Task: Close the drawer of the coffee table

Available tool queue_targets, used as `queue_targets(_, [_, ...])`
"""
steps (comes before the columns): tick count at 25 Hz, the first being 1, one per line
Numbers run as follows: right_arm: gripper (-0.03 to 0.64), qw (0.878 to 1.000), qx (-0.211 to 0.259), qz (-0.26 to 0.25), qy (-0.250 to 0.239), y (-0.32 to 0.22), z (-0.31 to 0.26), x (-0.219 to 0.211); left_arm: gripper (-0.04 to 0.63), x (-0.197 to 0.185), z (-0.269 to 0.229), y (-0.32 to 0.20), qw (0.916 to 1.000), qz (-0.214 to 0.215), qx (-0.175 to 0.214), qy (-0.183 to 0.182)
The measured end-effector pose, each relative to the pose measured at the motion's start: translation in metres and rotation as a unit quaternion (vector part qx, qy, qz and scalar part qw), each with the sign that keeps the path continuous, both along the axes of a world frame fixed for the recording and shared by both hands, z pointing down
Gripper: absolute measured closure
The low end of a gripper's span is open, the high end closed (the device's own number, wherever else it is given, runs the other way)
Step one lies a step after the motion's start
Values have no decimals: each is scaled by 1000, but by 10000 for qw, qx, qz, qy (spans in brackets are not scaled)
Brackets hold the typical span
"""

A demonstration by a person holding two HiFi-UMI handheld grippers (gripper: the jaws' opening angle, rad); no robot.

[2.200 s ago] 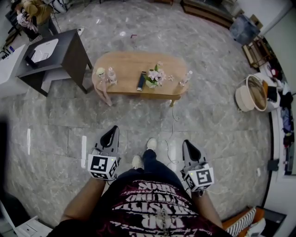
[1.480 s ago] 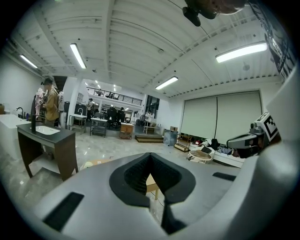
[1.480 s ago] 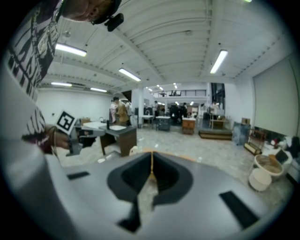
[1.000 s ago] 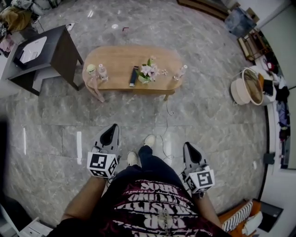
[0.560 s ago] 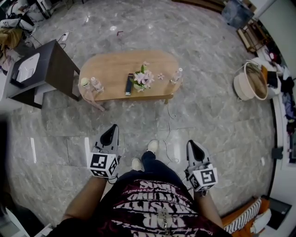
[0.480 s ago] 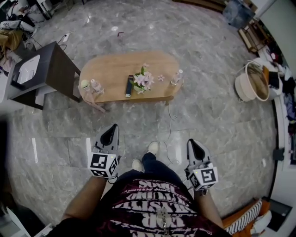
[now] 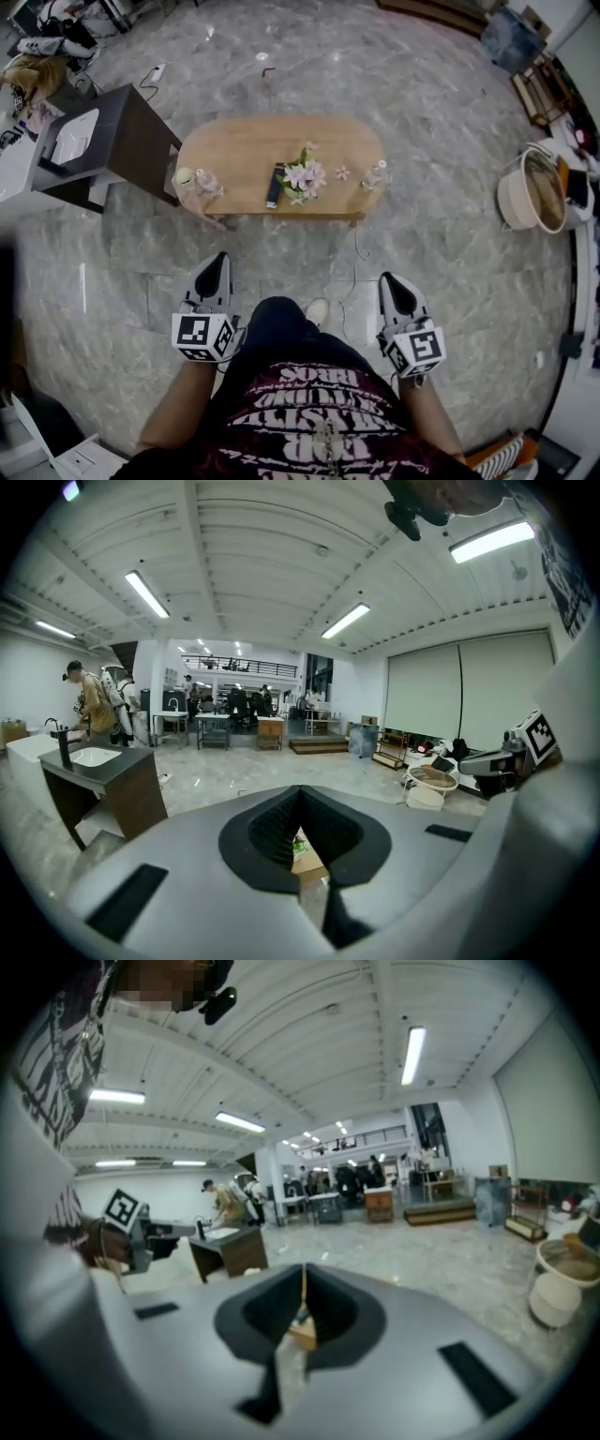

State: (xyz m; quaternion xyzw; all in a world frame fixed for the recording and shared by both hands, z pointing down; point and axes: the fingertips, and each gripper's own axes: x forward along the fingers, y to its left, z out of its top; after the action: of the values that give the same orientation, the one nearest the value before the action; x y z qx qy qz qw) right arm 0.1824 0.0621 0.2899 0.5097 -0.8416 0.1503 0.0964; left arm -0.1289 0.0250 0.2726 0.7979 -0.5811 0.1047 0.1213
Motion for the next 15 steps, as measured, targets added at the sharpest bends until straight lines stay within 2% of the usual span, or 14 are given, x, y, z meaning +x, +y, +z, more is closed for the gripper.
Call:
queue_targets(4, [581,9998,-74,-171,8,-7,4,-4,571,-5,6,-4,9998,-142,-95,-49])
queue_targets(10, [581,9990,-198,145,-362,-27,11,13,571,5,1,-20,9996,36,-75,-281])
queue_targets(15, [581,9998,-155,72,-66,-28,20,16,571,16,6,-31,9995,206,-117,-209])
